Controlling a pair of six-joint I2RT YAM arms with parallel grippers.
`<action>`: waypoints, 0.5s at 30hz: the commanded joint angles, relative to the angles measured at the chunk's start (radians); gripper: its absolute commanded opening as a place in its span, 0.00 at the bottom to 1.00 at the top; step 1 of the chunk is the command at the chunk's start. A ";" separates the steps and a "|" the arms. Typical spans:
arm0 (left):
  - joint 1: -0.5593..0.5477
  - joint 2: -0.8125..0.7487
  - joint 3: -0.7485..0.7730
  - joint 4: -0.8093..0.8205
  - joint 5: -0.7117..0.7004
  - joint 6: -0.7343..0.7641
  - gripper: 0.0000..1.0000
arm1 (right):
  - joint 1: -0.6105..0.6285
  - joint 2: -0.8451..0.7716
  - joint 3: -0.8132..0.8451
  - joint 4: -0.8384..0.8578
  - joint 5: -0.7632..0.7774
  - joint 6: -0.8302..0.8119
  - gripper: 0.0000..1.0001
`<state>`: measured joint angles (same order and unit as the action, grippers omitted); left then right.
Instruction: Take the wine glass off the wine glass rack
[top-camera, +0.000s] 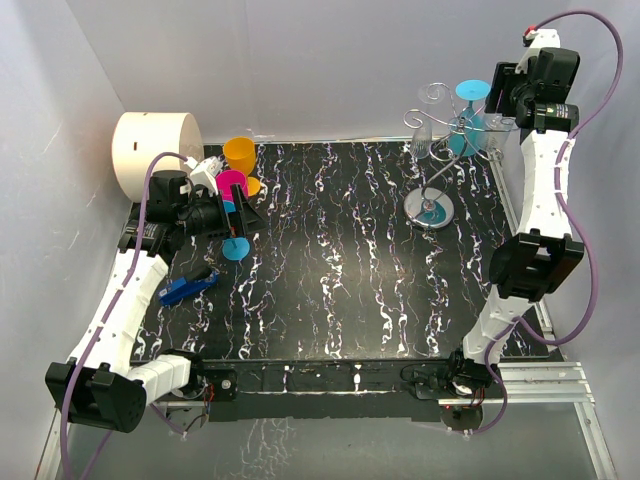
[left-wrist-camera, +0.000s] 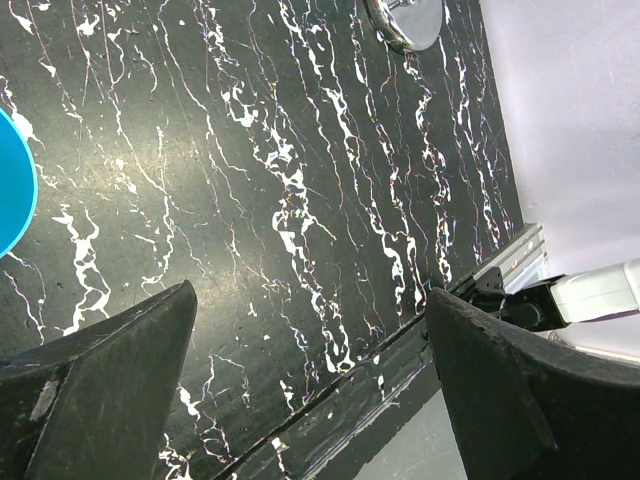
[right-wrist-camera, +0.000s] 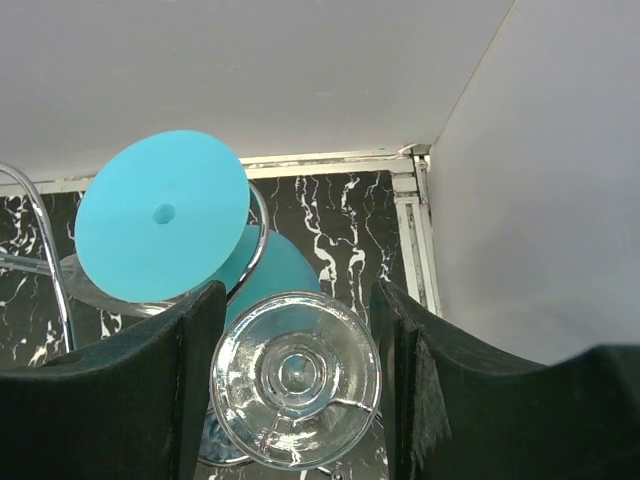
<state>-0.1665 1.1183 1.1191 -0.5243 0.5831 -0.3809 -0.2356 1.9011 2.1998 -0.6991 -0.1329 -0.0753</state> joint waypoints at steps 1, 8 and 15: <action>0.000 -0.015 0.020 -0.006 0.000 0.011 0.97 | -0.009 -0.038 0.051 0.112 0.092 0.018 0.13; 0.001 -0.017 0.018 -0.006 0.003 0.013 0.97 | -0.035 -0.080 0.008 0.137 0.143 0.053 0.14; 0.001 -0.026 0.015 -0.012 0.004 0.014 0.97 | -0.057 -0.102 0.005 0.125 0.173 0.070 0.13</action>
<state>-0.1665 1.1183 1.1191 -0.5247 0.5831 -0.3771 -0.2787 1.8977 2.1944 -0.6769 -0.0048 -0.0250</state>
